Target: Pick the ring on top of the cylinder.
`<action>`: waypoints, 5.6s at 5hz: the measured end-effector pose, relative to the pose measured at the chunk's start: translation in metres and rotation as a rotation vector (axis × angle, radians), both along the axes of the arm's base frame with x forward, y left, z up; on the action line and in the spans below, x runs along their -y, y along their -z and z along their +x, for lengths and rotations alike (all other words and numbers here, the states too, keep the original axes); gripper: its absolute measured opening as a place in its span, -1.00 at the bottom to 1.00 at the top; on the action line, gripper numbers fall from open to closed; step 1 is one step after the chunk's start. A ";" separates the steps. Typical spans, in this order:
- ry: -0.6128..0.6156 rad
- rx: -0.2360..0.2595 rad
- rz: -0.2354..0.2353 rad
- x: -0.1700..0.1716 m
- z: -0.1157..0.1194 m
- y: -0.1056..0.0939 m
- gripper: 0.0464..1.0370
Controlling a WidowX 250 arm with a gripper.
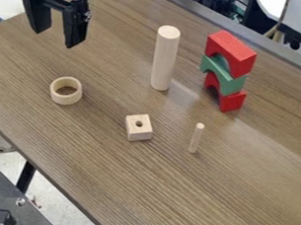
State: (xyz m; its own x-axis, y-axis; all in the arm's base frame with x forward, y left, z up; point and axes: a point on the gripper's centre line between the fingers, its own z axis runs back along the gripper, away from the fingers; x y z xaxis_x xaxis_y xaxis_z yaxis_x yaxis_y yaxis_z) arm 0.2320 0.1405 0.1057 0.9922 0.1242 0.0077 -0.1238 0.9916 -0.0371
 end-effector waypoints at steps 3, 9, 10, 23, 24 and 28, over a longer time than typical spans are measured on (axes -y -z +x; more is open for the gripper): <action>-0.061 -0.064 -0.010 0.015 0.004 0.026 0.93; -0.134 -0.124 0.004 -0.003 0.001 0.076 0.92; -0.154 -0.122 -0.032 0.000 -0.003 0.079 0.92; 0.369 0.120 -0.011 0.067 0.125 -0.037 0.38; 0.387 0.109 -0.021 0.073 0.127 -0.035 0.38; 0.427 0.056 -0.027 0.087 0.119 -0.024 0.38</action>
